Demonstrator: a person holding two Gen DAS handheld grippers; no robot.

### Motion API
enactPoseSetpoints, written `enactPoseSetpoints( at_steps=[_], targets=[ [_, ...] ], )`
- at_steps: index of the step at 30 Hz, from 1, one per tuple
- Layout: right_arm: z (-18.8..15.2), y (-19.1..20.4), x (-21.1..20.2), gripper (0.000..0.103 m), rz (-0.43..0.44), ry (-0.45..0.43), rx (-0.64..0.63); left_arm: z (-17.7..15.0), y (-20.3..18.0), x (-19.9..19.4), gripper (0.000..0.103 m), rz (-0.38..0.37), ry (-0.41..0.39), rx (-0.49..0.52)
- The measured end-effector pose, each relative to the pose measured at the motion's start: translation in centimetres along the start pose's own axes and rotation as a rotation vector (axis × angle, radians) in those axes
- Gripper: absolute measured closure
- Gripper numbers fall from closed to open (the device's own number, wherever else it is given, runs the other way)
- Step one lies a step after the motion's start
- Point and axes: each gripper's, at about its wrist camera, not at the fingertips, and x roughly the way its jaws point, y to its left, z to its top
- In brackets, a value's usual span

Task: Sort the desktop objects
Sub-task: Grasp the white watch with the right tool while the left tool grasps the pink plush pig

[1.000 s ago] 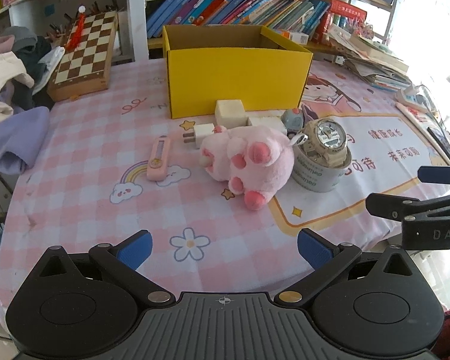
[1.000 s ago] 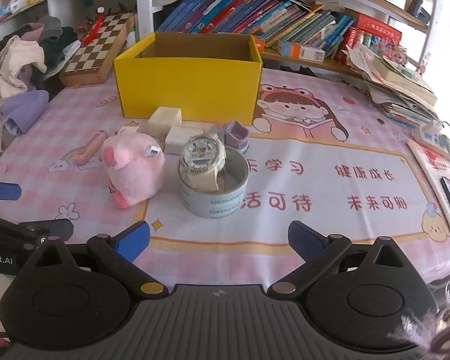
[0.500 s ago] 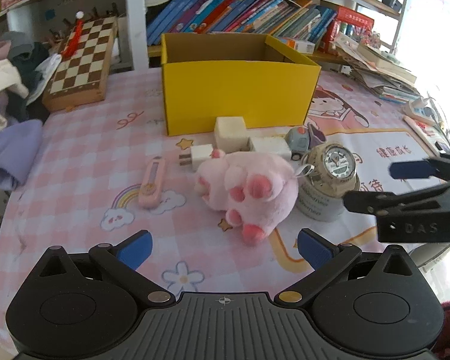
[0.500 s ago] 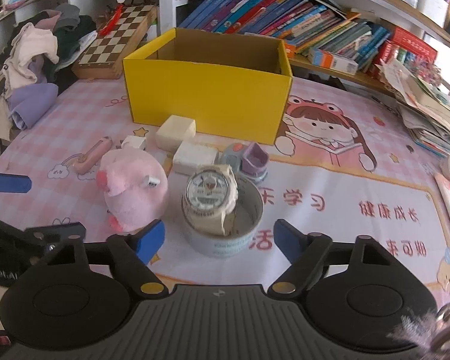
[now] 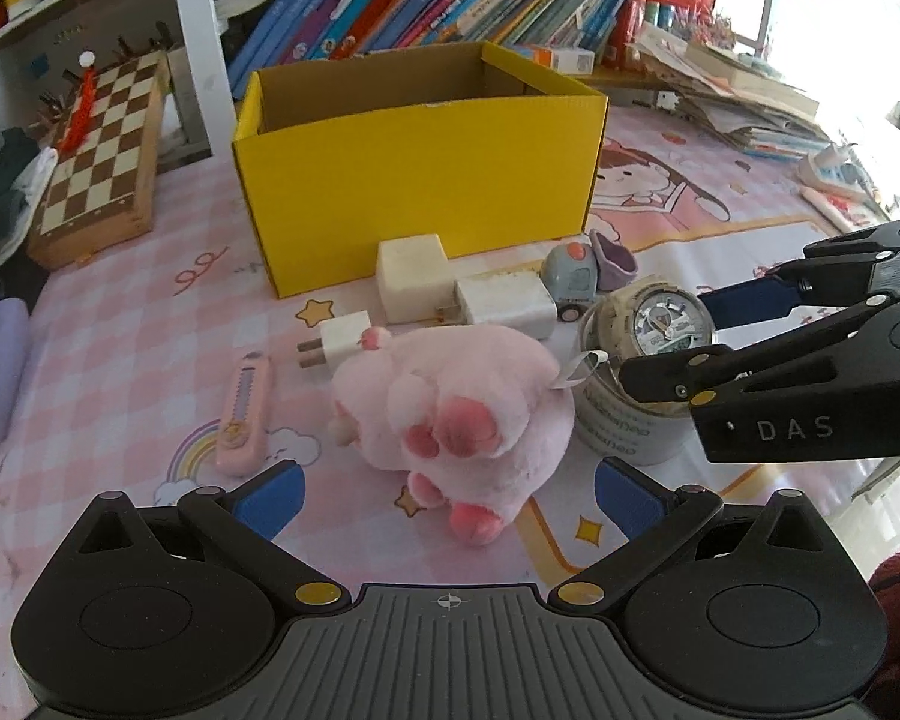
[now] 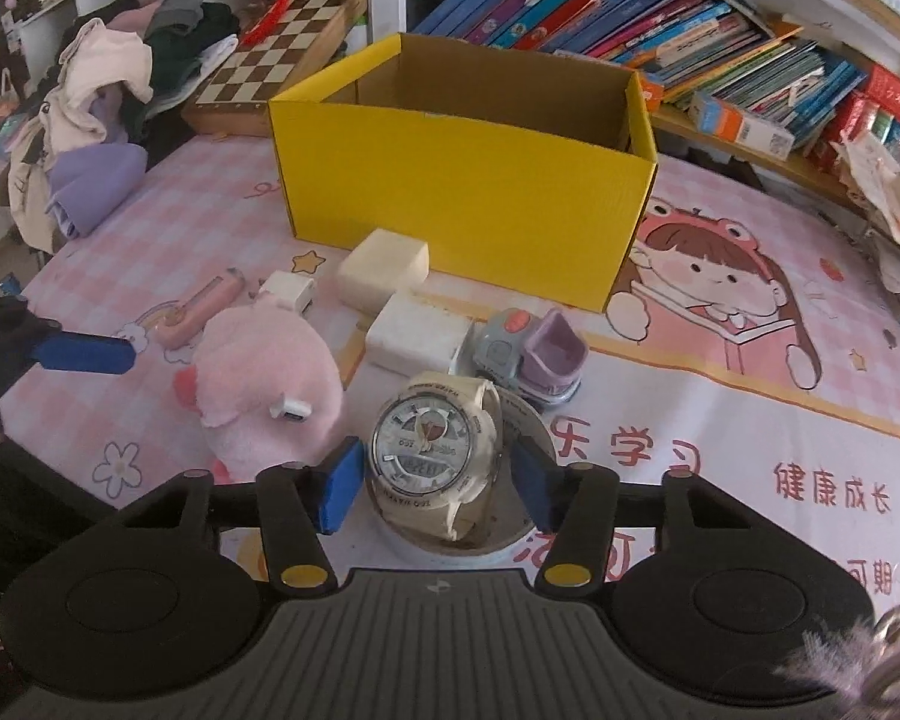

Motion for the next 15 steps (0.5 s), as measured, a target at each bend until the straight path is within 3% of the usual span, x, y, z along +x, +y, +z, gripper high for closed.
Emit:
enactPoseSetpoints(
  at_steps=[9, 15],
  targets=[
    [0.2, -1.5, 0.5, 0.058, 0.063, 0.016, 0.003, 0.8, 0.0, 2.2, 0.000, -0.006, 0.030, -0.034],
    [0.2, -1.6, 0.7, 0.059, 0.088, 0.017, -0.005, 0.8, -0.1, 3.0, 0.000, 0.036, 0.025, -0.020]
  ],
)
